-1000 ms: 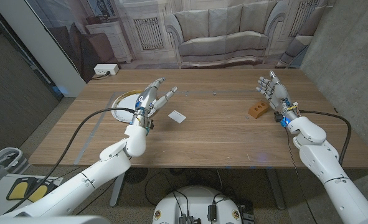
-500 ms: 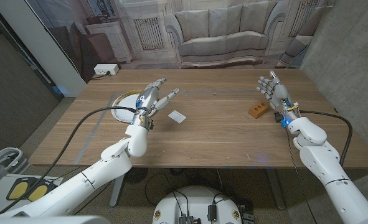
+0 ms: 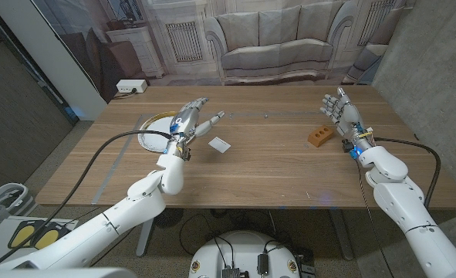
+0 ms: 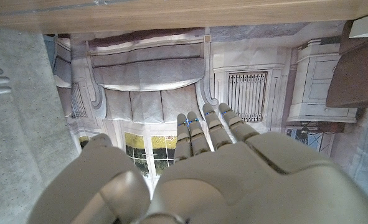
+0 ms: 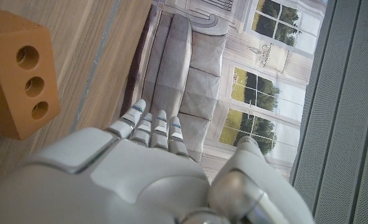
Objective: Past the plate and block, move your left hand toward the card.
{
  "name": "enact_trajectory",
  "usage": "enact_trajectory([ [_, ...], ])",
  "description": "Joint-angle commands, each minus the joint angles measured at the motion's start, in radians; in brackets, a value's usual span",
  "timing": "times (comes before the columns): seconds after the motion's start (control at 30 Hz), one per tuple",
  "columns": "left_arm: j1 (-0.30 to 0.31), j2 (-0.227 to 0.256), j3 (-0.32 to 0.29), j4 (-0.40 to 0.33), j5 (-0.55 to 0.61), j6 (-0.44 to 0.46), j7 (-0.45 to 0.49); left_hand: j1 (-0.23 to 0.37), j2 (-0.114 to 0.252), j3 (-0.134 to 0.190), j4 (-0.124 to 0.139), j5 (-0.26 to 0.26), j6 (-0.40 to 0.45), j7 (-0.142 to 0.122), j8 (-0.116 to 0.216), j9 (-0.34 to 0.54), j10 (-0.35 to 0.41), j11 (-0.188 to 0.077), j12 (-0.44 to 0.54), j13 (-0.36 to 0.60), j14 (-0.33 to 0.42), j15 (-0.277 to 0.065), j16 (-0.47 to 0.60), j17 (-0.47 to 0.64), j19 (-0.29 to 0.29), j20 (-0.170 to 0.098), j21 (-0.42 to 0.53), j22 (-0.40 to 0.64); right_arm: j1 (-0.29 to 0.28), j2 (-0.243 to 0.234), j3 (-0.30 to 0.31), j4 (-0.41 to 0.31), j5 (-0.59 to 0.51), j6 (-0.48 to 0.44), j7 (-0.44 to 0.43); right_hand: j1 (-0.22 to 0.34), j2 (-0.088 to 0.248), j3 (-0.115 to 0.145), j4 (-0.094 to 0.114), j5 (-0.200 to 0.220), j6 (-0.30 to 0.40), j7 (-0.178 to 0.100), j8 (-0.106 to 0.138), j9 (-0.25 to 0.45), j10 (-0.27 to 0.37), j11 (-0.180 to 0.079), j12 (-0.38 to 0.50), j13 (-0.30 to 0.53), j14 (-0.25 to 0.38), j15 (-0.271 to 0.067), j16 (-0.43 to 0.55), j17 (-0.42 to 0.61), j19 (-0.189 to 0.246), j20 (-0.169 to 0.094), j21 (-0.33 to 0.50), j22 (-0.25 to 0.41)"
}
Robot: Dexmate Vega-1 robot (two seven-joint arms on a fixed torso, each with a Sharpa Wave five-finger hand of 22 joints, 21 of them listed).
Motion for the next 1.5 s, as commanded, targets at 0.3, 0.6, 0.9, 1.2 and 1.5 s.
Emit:
enact_trajectory([
  [0.3,-0.026,0.001,0.056,-0.031,0.116,0.148,-0.047,0.013,0.003,-0.001,-0.003,0.005,0.026,-0.003,0.006,0.004,0.024,-0.003,0.003,0.006,0.015,-0.043,-0.008,0.004,0.011,-0.059,0.002,0.003,-0.004,-0.002,0.002,-0.001,0.01,-0.002,0.006,-0.005,-0.001,-0.008,0.001,0.008,0.01,0.004,0.001,0.003,0.01,-0.007,0.004,0.005,0.014,0.0,0.004,0.004,0.01,-0.018,-0.006,0.006],
  [0.6,-0.05,0.004,0.083,-0.046,0.146,0.192,-0.108,0.017,0.006,-0.002,-0.004,0.007,0.037,-0.005,0.007,0.004,0.031,-0.004,0.002,0.006,0.019,-0.045,-0.008,0.004,0.011,-0.059,0.001,0.003,-0.006,-0.002,0.006,0.0,0.011,0.003,0.008,-0.005,-0.001,-0.009,0.0,0.008,0.012,0.002,0.001,0.003,0.013,-0.008,0.004,0.005,0.015,-0.001,0.004,0.004,0.011,-0.018,-0.009,0.006],
  [0.9,-0.068,0.002,0.099,-0.044,0.158,0.2,-0.141,0.021,0.008,-0.004,-0.005,0.008,0.05,-0.008,0.008,0.004,0.045,-0.008,0.004,0.006,0.033,-0.047,-0.005,0.004,0.014,-0.058,0.001,0.003,-0.007,-0.003,0.009,0.004,0.015,0.007,0.013,-0.005,0.0,-0.009,-0.001,0.008,0.015,0.0,0.002,0.003,0.017,-0.009,0.005,0.005,0.017,-0.002,0.004,0.004,0.012,-0.018,-0.011,0.006],
  [1.2,-0.081,0.001,0.116,-0.044,0.179,0.229,-0.179,0.027,0.01,-0.007,-0.007,0.01,0.074,-0.009,0.01,0.004,0.068,-0.009,0.006,0.006,0.047,-0.051,-0.005,0.004,0.025,-0.062,0.003,0.003,-0.014,-0.001,0.012,-0.002,0.016,0.012,0.01,-0.005,0.001,-0.01,-0.002,0.008,0.018,-0.003,0.003,0.003,0.021,-0.014,0.005,0.005,0.02,-0.005,0.004,0.004,0.014,-0.02,-0.014,0.006],
  [1.5,-0.088,0.004,0.122,-0.05,0.185,0.252,-0.215,0.03,0.011,-0.009,-0.008,0.011,0.084,-0.011,0.01,0.004,0.072,-0.01,0.003,0.006,0.052,-0.053,-0.006,0.003,0.029,-0.061,0.004,0.003,-0.019,-0.003,0.012,-0.015,0.0,0.008,-0.01,-0.004,0.002,-0.01,-0.003,0.008,0.019,-0.004,0.002,0.003,0.022,-0.013,0.005,0.005,0.023,-0.008,0.004,0.003,0.017,-0.022,-0.016,0.006],
])
